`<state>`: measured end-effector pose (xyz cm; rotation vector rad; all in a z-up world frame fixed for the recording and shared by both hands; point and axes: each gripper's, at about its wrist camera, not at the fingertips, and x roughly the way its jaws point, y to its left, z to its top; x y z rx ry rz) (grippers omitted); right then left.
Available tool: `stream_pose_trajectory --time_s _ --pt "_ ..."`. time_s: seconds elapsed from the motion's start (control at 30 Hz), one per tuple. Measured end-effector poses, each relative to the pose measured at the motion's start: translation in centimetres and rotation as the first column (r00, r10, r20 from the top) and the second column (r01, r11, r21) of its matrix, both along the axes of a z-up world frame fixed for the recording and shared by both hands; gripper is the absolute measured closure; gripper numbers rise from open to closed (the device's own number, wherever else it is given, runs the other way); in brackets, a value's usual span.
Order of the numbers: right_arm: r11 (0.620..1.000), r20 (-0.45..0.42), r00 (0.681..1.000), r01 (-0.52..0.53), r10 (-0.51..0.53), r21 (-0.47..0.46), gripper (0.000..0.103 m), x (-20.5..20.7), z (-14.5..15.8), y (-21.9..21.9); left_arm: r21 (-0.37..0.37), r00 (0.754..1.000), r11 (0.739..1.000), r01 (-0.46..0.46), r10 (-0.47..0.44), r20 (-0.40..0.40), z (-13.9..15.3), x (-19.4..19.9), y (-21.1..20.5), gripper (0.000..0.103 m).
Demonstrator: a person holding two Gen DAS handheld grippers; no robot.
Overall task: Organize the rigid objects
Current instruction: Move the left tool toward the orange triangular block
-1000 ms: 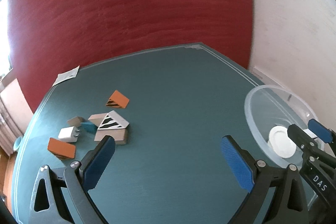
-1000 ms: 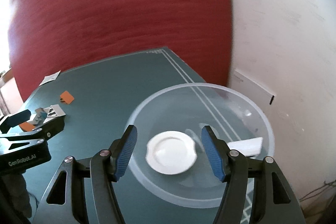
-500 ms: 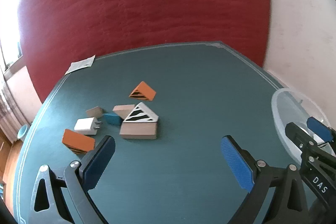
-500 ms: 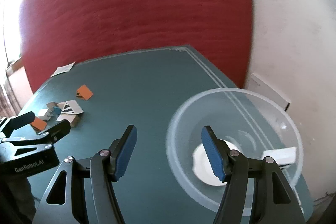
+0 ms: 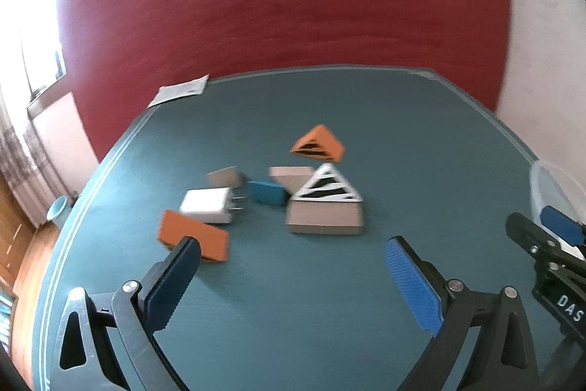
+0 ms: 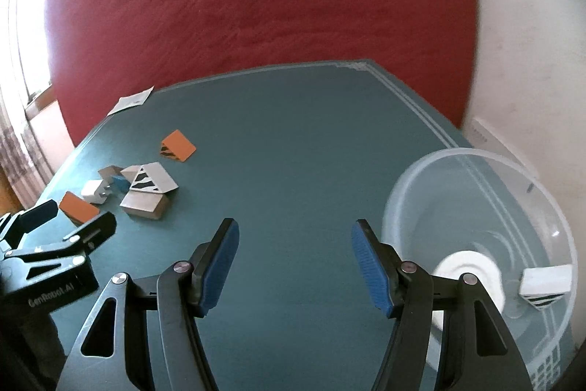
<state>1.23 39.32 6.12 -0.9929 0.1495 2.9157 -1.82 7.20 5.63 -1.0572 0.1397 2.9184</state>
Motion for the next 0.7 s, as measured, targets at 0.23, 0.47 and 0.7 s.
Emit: stream_pose_trajectory --time_s 0.23,0.47,0.7 --pt "0.999 0.033 0.999 -0.04 0.04 -0.02 0.038 -1.2 -0.5 -1.5 -0.006 0.996 0.996 -0.089 0.089 0.019 -0.8 -1.2 -4.3 0.001" --pt "0.997 0.05 0.996 -0.071 0.072 -0.02 0.038 -2.1 -1.0 -3.1 0.015 0.988 0.988 -0.151 0.15 0.046 -1.4 -1.9 -7.7 0.001" --pt "0.994 0.065 0.992 -0.108 0.11 -0.032 0.038 -2.8 -1.7 -4.5 0.042 0.982 0.983 -0.181 0.178 0.069 -1.7 -2.4 -9.5 0.001"
